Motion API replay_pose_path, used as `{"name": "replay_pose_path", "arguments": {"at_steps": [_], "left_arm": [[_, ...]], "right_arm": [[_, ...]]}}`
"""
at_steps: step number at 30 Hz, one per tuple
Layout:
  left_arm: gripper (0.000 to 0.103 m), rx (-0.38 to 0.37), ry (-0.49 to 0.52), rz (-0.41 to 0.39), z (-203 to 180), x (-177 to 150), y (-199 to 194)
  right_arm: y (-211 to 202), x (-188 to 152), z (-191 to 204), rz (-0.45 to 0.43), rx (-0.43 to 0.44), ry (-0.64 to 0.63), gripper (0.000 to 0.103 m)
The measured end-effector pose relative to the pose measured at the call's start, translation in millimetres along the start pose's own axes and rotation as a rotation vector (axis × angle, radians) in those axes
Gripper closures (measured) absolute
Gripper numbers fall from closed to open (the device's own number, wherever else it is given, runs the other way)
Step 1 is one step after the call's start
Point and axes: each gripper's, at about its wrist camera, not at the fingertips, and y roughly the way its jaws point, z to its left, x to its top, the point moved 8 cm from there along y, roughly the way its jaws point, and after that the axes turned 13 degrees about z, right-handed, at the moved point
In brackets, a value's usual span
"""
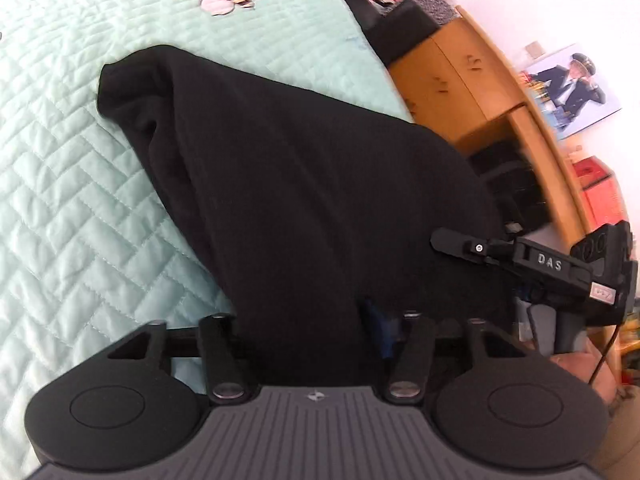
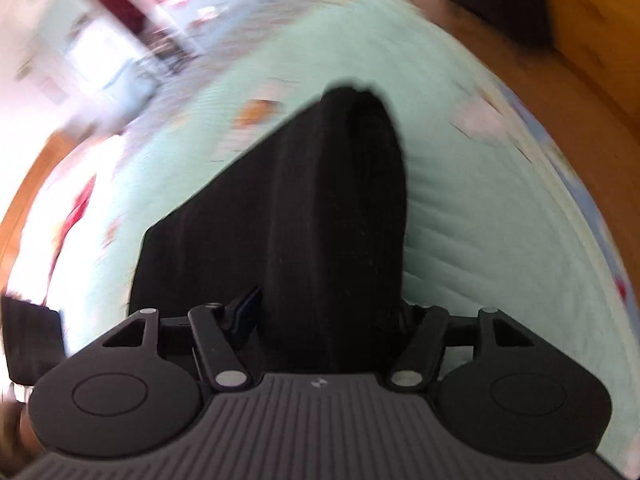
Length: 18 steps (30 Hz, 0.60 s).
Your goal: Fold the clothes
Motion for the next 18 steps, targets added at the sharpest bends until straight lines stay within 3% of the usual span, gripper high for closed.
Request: {"name": "replay_pose_path", "arguments": {"at_steps": [4,6,10,13,14,16,17,18], "left_arm": [[0.04,-0.037,-0.064,0.016,13,4,-16],[0.041,-0.043,-0.109,0.009,21,4,-33],[0.042,0.029,-0.106,-0.132,14,-8,-85],[0.042,-0.004,0.044,-0.157,-25,-28,-101],[0.041,-0.011,0.088,-0.146,-38,-36,-98],[0.04,-0.019,0.199,-0.09,-65,-56,-79],[0.04,0.008,0.234,-0.058,-70,-62,-61],[0.04,0.037,0.266,-0.026,-74,-69,-42]], "right_arm": [[-14,-18,-24,-0.116,0.135,0.135,0.035],[-34,-19,-8,-0.173,0.19,0.139,0.035],[-74,-23,24,-0.287,0.299,0.146,0.033],[-103,-28,47,-0.364,0.391,0.15,0.026],[-103,-39,57,-0.34,0.47,0.147,0.025],[-92,-48,59,-0.301,0.546,0.167,0.025],[-85,-54,53,-0.282,0.56,0.186,0.026],[-75,-63,37,-0.262,0.508,0.224,0.027]]}}
